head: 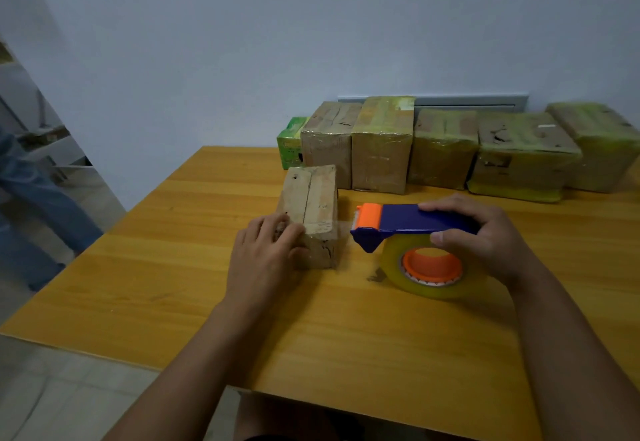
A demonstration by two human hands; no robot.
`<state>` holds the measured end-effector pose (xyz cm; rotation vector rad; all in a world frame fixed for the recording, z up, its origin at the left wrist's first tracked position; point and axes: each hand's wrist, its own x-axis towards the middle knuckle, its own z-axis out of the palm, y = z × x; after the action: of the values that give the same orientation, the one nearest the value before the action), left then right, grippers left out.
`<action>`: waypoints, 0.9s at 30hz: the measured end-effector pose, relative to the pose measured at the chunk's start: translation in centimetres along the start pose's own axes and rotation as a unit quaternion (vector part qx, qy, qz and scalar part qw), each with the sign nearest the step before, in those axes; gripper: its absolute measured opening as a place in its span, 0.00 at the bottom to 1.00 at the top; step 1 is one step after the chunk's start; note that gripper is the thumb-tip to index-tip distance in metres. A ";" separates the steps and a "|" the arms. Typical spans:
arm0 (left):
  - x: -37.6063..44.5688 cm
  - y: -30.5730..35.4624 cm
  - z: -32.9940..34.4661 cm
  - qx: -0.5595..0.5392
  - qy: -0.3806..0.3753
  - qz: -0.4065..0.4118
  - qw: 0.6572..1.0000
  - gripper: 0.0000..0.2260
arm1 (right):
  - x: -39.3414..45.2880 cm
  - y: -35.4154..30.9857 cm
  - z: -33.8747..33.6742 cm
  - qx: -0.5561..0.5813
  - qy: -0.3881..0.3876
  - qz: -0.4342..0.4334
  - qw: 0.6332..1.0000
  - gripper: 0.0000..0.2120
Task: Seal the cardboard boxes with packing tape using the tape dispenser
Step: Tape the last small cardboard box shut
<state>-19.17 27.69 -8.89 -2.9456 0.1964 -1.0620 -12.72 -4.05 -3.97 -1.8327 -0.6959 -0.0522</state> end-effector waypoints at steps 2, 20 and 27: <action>0.1 -0.7 -0.2 0.024 -0.009 0.021 0.999 0.12 | 0.1 -0.1 0.2 -0.005 -0.007 0.004 1.000 0.22; 1.6 0.9 -0.3 -0.018 -0.062 0.051 0.997 0.19 | 3.2 -2.0 2.5 -0.149 -0.092 0.025 0.984 0.16; 1.6 0.7 -1.7 -0.084 -0.111 0.016 0.990 0.24 | 4.8 -4.3 4.2 -0.236 -0.156 0.056 0.958 0.14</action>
<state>-19.12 26.91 -6.55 -3.1660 0.3446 -0.7406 -12.06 2.59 -0.13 -2.3687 -0.8495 0.1631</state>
